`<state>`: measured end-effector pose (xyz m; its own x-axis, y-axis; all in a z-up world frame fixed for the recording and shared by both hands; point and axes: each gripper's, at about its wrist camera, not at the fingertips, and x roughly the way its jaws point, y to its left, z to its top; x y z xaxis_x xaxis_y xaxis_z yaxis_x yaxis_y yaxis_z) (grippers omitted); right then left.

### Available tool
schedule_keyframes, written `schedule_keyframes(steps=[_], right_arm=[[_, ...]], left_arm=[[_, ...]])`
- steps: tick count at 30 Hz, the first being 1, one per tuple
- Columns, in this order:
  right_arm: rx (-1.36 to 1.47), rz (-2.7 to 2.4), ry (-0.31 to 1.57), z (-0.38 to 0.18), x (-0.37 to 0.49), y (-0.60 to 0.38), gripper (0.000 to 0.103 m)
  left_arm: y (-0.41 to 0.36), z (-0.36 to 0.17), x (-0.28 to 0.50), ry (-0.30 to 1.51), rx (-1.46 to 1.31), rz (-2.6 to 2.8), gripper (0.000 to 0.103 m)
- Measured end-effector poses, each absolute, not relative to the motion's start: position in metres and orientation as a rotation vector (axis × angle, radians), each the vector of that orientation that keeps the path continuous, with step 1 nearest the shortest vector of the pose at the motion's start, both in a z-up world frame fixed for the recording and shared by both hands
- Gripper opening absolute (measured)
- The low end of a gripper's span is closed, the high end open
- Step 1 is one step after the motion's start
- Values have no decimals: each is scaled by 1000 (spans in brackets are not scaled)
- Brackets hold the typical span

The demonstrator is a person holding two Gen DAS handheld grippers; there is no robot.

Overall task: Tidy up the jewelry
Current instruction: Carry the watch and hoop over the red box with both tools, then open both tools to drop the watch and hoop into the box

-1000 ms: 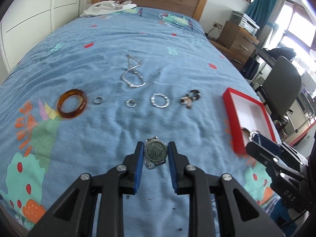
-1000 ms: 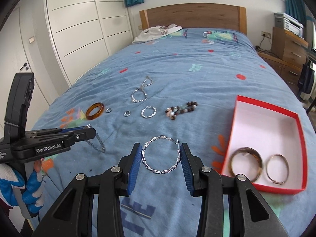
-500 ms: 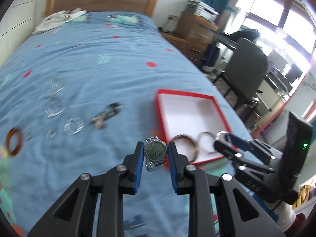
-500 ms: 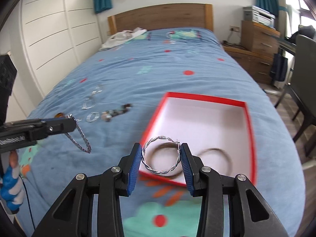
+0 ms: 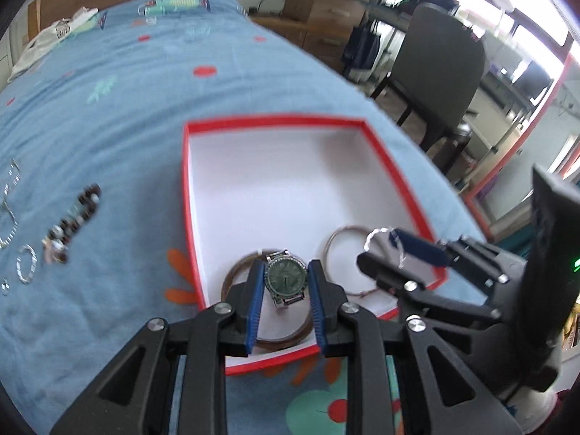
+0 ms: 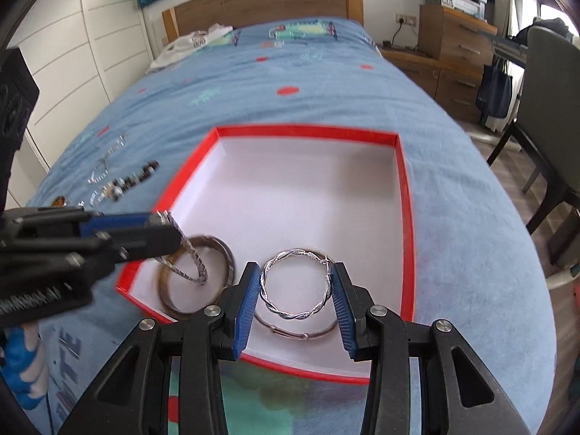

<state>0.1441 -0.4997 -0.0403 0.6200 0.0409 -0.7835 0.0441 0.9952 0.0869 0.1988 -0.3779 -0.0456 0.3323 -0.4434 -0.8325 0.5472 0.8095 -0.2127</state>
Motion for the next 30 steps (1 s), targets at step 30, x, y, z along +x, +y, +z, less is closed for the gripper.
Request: schedule_keyframes(steps=[30], right_arm=[[0, -12, 966, -36, 132, -501, 43]], left_arm=[[-379, -57, 193, 1071, 189, -609, 31]])
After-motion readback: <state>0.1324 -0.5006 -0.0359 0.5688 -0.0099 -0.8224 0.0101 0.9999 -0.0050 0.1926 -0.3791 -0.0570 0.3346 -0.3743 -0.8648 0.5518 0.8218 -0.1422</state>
